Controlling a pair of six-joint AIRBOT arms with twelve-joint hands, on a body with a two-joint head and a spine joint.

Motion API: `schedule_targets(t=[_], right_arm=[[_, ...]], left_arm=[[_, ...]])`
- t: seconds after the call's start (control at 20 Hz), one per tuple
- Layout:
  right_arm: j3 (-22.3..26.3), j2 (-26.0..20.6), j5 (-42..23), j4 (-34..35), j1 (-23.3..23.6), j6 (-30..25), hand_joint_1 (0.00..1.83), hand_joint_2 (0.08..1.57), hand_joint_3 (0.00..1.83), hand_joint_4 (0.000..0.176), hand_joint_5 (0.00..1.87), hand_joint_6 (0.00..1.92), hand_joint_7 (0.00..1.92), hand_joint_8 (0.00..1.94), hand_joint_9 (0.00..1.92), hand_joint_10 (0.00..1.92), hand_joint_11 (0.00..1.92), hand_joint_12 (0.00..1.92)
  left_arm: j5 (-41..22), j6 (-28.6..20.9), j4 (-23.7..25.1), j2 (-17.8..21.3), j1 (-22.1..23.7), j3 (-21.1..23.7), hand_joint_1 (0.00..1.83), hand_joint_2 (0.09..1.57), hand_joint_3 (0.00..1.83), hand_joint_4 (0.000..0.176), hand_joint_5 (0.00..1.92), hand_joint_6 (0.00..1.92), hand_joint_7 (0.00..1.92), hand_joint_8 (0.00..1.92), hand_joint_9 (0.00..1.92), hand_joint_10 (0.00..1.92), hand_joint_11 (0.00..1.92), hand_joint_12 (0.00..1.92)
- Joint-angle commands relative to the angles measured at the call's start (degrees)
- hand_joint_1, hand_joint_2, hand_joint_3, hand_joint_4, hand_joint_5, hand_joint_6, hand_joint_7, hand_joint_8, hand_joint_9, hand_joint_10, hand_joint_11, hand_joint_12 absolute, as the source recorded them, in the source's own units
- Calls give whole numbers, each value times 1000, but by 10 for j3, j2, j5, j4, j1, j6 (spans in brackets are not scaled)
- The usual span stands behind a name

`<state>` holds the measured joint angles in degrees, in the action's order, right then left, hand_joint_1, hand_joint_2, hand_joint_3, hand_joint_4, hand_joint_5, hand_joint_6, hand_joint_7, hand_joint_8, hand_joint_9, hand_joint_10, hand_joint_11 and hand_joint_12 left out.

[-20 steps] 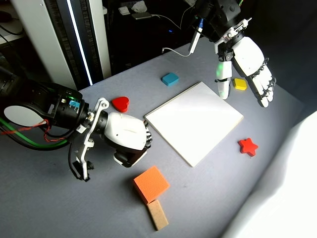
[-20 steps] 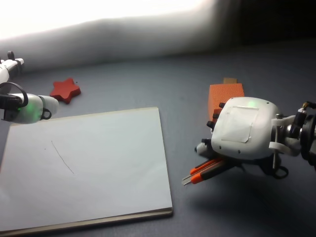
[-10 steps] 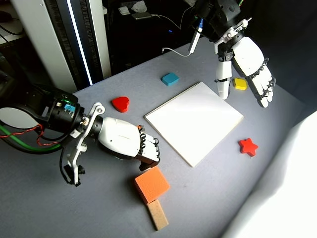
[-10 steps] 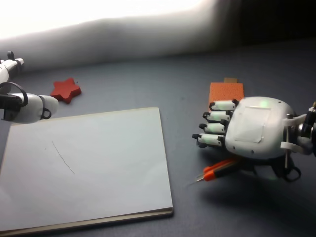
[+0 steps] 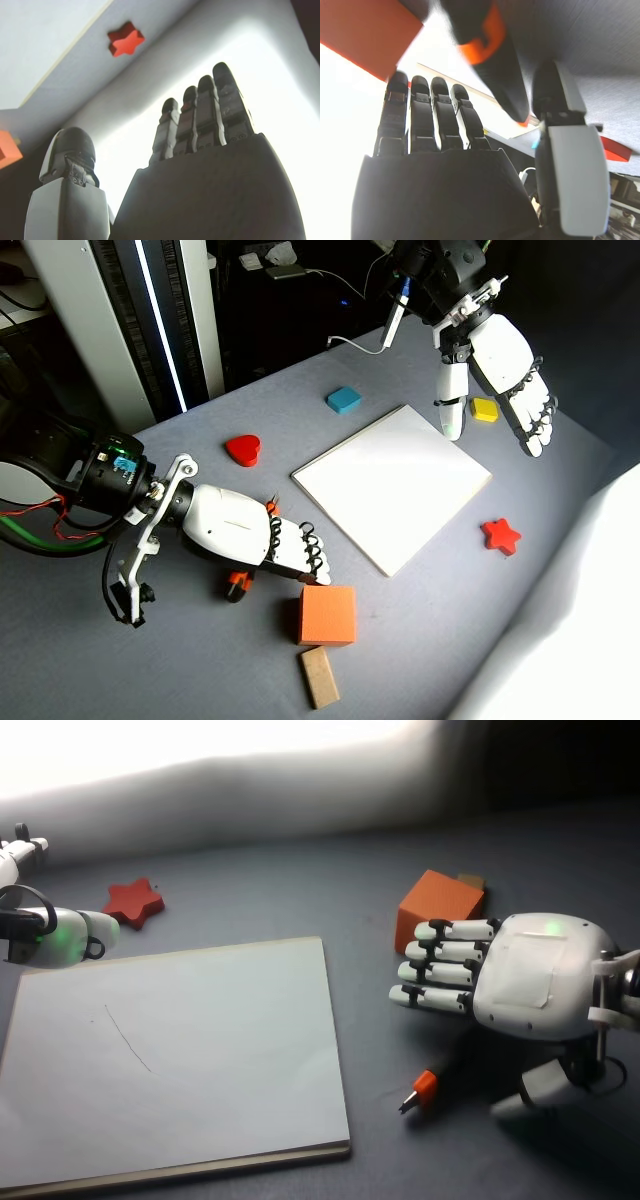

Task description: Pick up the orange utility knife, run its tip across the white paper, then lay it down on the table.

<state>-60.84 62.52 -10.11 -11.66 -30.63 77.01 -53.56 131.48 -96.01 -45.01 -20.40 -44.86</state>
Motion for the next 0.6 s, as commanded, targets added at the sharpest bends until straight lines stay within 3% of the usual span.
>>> schedule_targets(t=[0.0,0.1,0.2,0.25,0.35,0.4,0.45,0.5,0.55], right_arm=[[6,-5,-48,0,2,2,354,906,0,0,0,0,0,0,0,0,0,0],[21,-17,-47,-1,9,2,298,895,0,0,0,0,0,0,0,0,0,0],[37,-31,-45,-1,25,-4,37,1016,0,0,1,0,91,36,57,25,0,0],[47,-40,-39,-1,36,-12,7,1049,6,0,143,88,317,27,135,307,0,493],[67,-65,-22,-1,61,-36,0,1092,10,0,310,350,520,157,127,935,0,1137],[78,-79,-18,0,75,-43,0,1113,9,0,278,766,446,630,181,1174,0,1432],[89,-92,-13,0,88,-49,0,1111,4,0,250,1037,353,1041,189,1350,0,1612],[97,-103,-6,0,96,-54,0,1116,4,0,328,1199,428,1233,310,1440,0,1786],[114,-127,14,0,118,-69,10,1124,6,0,413,1233,525,1291,414,1490,67,1863]], left_arm=[[-25,-2,43,5,6,0,206,1207,0,70,0,0,5,2,44,7,0,393],[-25,-2,43,5,6,1,204,1207,0,68,0,0,0,0,42,5,0,413],[-26,-2,42,2,5,1,220,1205,0,64,0,0,5,2,44,3,0,436],[-29,-2,41,0,5,0,250,1205,0,46,35,9,49,9,88,16,0,531],[-36,6,41,-4,12,0,299,1211,1,26,185,28,206,15,260,50,0,927],[-36,12,41,-5,13,0,331,1220,1,23,306,54,349,42,392,89,0,1232],[-35,14,41,-5,13,1,336,1225,1,21,391,46,453,36,480,107,21,1367],[-35,17,41,-5,13,3,342,1240,1,1,506,46,602,55,569,235,122,1432],[-35,25,41,-5,14,8,338,1250,0,0,576,44,682,79,573,446,189,1427]])
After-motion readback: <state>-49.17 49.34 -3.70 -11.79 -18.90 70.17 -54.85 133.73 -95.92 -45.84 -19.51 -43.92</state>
